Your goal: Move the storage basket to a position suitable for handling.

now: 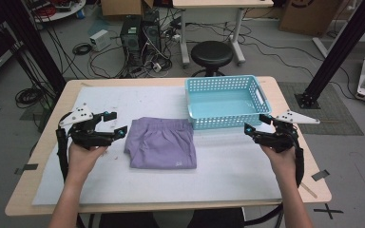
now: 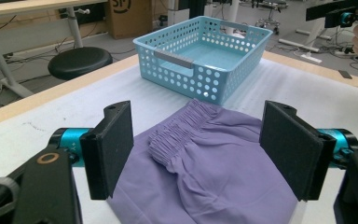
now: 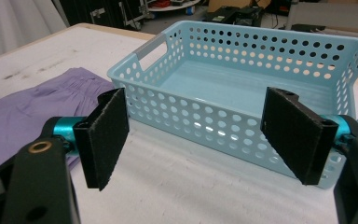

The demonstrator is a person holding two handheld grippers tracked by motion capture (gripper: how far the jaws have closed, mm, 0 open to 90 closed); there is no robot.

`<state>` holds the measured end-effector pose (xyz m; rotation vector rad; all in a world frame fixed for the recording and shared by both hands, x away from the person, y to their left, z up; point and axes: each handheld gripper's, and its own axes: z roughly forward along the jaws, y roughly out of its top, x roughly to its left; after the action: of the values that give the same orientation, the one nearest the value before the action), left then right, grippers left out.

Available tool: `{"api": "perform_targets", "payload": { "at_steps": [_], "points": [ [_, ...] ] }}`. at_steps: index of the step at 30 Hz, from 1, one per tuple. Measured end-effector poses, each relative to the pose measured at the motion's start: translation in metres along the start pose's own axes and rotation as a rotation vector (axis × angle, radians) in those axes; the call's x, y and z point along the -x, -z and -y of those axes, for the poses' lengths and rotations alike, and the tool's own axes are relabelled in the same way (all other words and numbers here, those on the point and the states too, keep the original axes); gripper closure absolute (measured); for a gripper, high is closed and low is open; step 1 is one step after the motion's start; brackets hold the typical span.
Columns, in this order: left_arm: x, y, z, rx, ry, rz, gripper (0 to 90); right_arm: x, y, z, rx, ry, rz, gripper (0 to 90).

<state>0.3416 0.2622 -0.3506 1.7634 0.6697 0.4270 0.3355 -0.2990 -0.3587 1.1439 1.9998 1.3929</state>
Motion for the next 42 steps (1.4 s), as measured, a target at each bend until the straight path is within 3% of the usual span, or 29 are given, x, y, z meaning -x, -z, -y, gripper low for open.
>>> {"api": "perform_targets", "payload": {
  "at_steps": [11,19,26,31,36,39,42],
  "points": [
    [0.0,-0.006,0.0,-0.017,0.003,-0.017,26.0,0.008,0.002,0.004,0.011,-0.022,0.02,24.1],
    [-0.015,-0.005,0.003,-0.008,0.04,-0.028,26.0,0.017,0.009,0.004,0.034,-0.032,0.063,24.1],
    [-0.013,-0.014,0.003,-0.02,0.003,-0.032,26.0,0.026,0.009,-0.002,0.055,-0.034,0.098,24.0],
    [-0.014,-0.023,0.004,-0.024,0.006,-0.014,26.0,0.033,0.0,-0.003,0.04,-0.029,0.107,24.0],
    [-0.016,-0.036,0.0,0.0,0.034,0.031,26.0,0.04,-0.004,-0.007,0.054,-0.043,0.12,24.1],
    [-0.014,-0.047,-0.002,0.022,0.03,0.049,26.0,0.047,-0.006,-0.009,0.05,-0.049,0.128,24.0],
    [-0.016,-0.057,-0.003,0.002,0.034,0.058,26.0,0.055,-0.01,-0.01,0.044,-0.058,0.139,24.0]
  ]
}}
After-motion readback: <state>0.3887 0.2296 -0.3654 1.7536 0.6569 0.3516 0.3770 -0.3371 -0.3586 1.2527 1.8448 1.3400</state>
